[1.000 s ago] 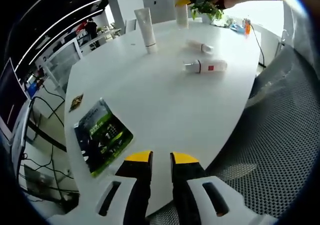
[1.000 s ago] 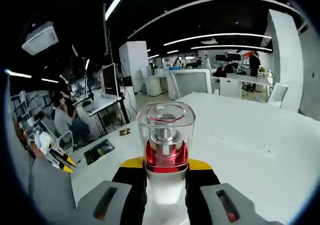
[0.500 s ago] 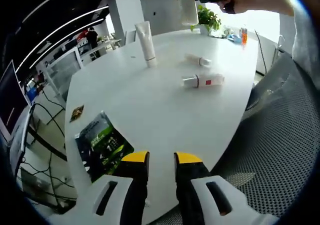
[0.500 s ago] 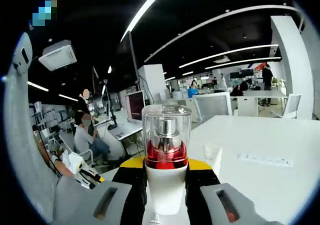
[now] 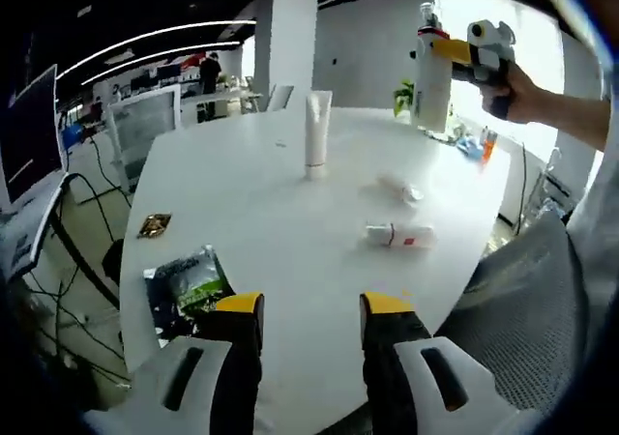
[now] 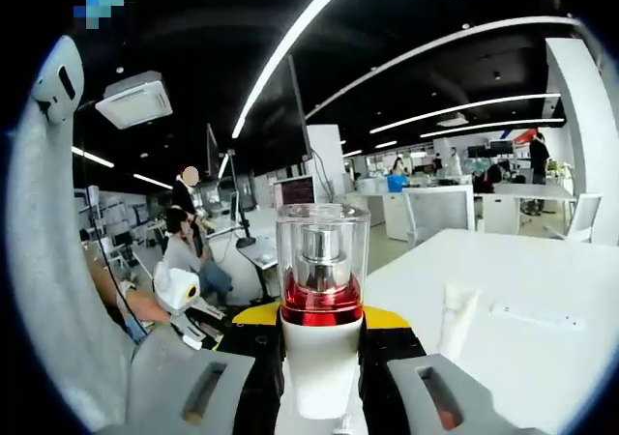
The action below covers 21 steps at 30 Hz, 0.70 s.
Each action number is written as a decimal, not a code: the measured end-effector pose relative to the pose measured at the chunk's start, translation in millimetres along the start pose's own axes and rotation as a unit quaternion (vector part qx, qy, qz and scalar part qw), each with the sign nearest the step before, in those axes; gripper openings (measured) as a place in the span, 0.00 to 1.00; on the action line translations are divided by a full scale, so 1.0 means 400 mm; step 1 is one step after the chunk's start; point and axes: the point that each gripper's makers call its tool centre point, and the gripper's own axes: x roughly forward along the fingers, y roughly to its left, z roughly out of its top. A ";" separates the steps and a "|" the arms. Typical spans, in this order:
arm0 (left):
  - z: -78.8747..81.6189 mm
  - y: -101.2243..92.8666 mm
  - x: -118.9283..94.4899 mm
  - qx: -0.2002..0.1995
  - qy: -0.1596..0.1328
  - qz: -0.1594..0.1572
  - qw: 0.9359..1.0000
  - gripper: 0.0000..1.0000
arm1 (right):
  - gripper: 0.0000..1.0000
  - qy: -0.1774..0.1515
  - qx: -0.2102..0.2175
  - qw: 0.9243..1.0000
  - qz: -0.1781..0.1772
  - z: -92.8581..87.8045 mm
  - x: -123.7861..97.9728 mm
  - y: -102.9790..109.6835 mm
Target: Arrange the skincare products in the storage area until every visible bottle or jar stands upright without overlapping.
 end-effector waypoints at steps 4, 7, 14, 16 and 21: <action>0.095 -0.039 0.001 -0.032 -0.055 -0.036 0.997 0.40 | 0.24 -0.002 0.003 1.000 0.018 0.005 0.002 0.024; 0.203 -0.080 -0.013 -0.030 -0.126 -0.071 0.989 0.39 | 0.24 -0.005 0.014 0.999 0.032 0.016 0.007 0.044; 0.359 -0.210 -0.042 -0.021 -0.198 -0.172 0.965 0.57 | 0.24 -0.010 -0.001 0.997 0.073 0.055 0.024 0.107; 0.380 -0.247 -0.046 -0.023 -0.201 -0.200 0.959 0.63 | 0.24 -0.012 -0.006 0.996 0.086 0.067 0.029 0.126; 0.396 -0.299 -0.049 0.005 -0.209 -0.227 0.951 0.63 | 0.24 -0.009 -0.016 0.992 0.125 0.082 0.039 0.182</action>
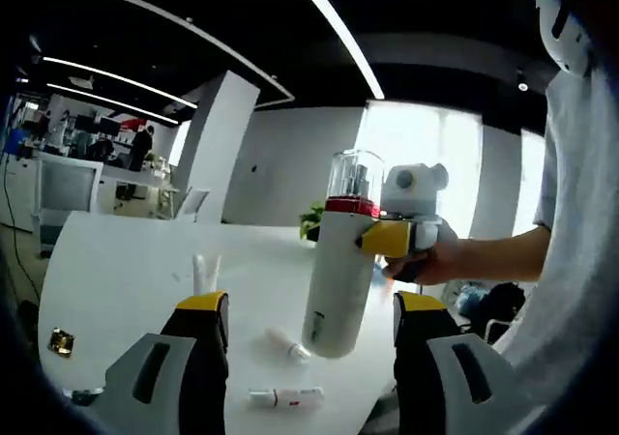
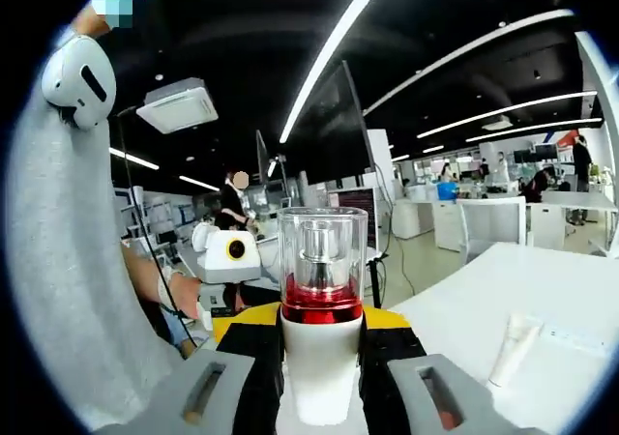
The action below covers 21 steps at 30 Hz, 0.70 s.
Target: Arrange the skincare products in the storage area until every visible bottle or jar stands upright without overlapping.
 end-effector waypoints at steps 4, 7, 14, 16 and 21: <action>-0.012 -0.027 0.018 -0.002 0.012 -0.021 1.000 0.64 | 0.24 0.006 -0.004 1.000 0.028 -0.006 0.019 0.041; -0.027 -0.040 0.028 0.005 0.024 -0.032 0.999 0.63 | 0.24 0.018 -0.010 0.999 0.049 -0.019 0.030 0.067; -0.055 -0.060 0.032 0.009 0.044 -0.055 0.997 0.56 | 0.24 0.048 -0.021 0.996 0.075 -0.059 0.049 0.108; -0.066 -0.069 0.030 0.015 0.052 -0.067 0.996 0.50 | 0.24 0.048 -0.021 0.995 0.081 -0.062 0.052 0.117; -0.077 -0.103 0.028 0.000 0.052 -0.098 0.994 0.44 | 0.24 0.047 -0.018 0.994 0.099 -0.069 0.058 0.141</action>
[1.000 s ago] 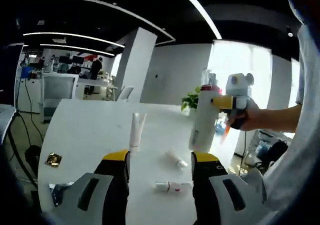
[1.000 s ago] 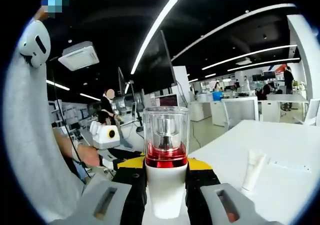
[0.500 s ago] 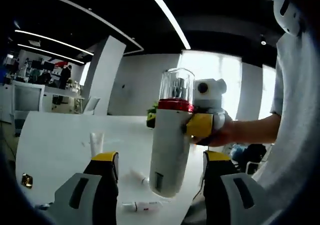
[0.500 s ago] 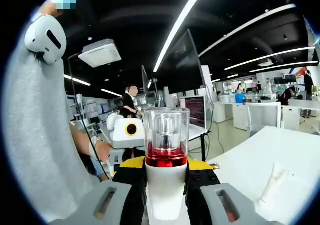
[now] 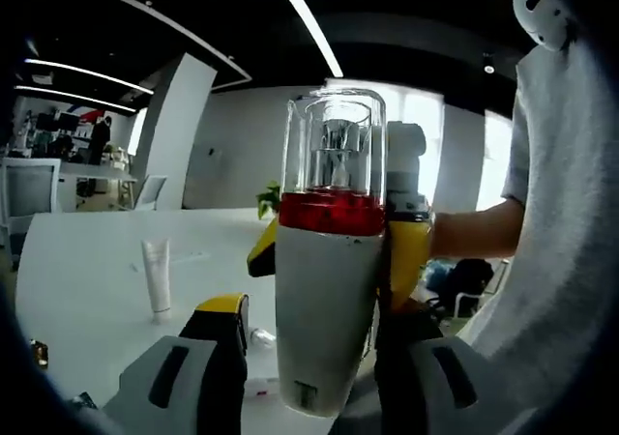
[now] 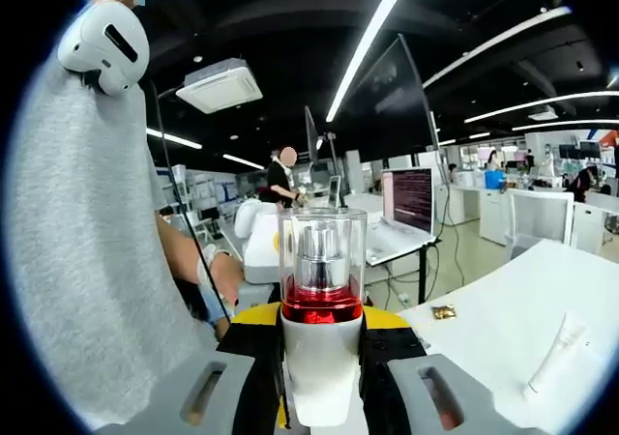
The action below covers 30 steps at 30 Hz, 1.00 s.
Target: Arrange the skincare products in the storage area until every visible bottle or jar stands upright without overlapping.
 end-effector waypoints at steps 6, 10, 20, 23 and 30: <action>-0.014 -0.027 0.002 -0.010 0.002 -0.024 1.000 0.34 | 0.24 0.002 0.006 1.000 0.012 -0.016 0.012 0.021; -0.022 -0.038 0.000 -0.008 0.005 -0.030 1.000 0.34 | 0.24 -0.001 0.012 1.000 0.016 -0.021 0.015 0.032; -0.021 -0.043 -0.003 0.002 0.011 -0.029 1.000 0.33 | 0.24 -0.016 0.025 0.999 0.018 -0.017 0.012 0.034; -0.024 -0.040 -0.002 -0.008 0.017 -0.025 1.000 0.33 | 0.24 -0.023 0.040 0.999 0.015 -0.020 0.009 0.026; -0.035 -0.030 -0.006 0.015 0.042 0.005 0.999 0.33 | 0.25 -0.027 0.043 0.999 0.011 -0.025 0.010 0.025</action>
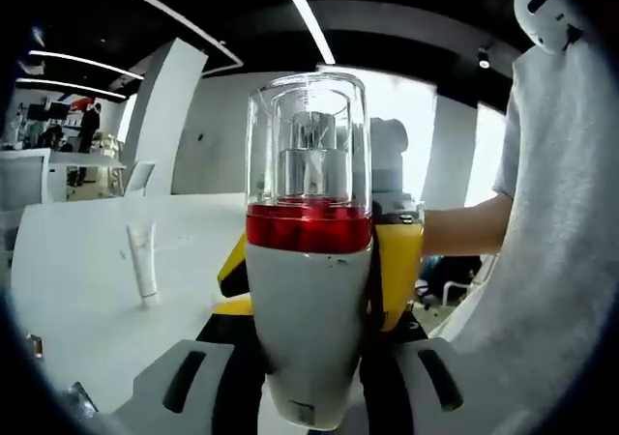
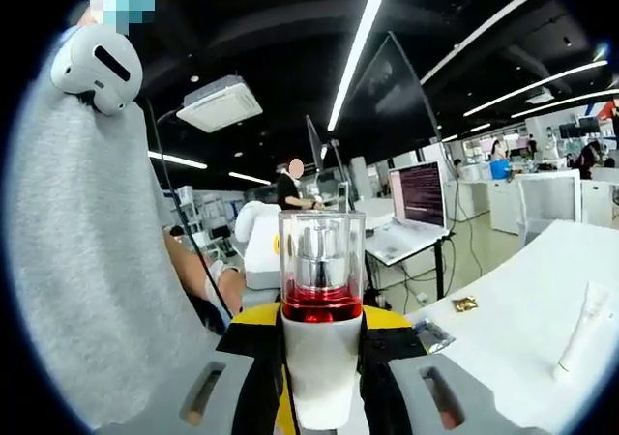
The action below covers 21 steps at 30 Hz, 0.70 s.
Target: Arrange the skincare products in the storage area until every visible bottle or jar stands upright without overlapping.
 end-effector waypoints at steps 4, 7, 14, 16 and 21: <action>0.000 0.047 -0.010 0.013 0.003 0.057 0.998 0.33 | 0.26 0.002 -0.009 0.999 -0.034 0.003 0.008 -0.025; 0.006 0.076 -0.018 0.010 -0.006 0.089 0.996 0.33 | 0.27 0.000 -0.014 0.998 -0.067 0.010 0.016 -0.045; 0.008 0.143 -0.050 0.001 -0.004 0.159 0.987 0.33 | 0.27 -0.011 -0.013 0.986 -0.166 0.018 0.041 -0.089; 0.006 0.147 -0.053 -0.004 -0.006 0.159 0.987 0.33 | 0.28 -0.017 -0.015 0.983 -0.182 0.018 0.050 -0.092; 0.005 0.140 -0.054 -0.007 -0.008 0.154 0.988 0.32 | 0.29 -0.020 -0.012 0.982 -0.190 0.017 0.062 -0.096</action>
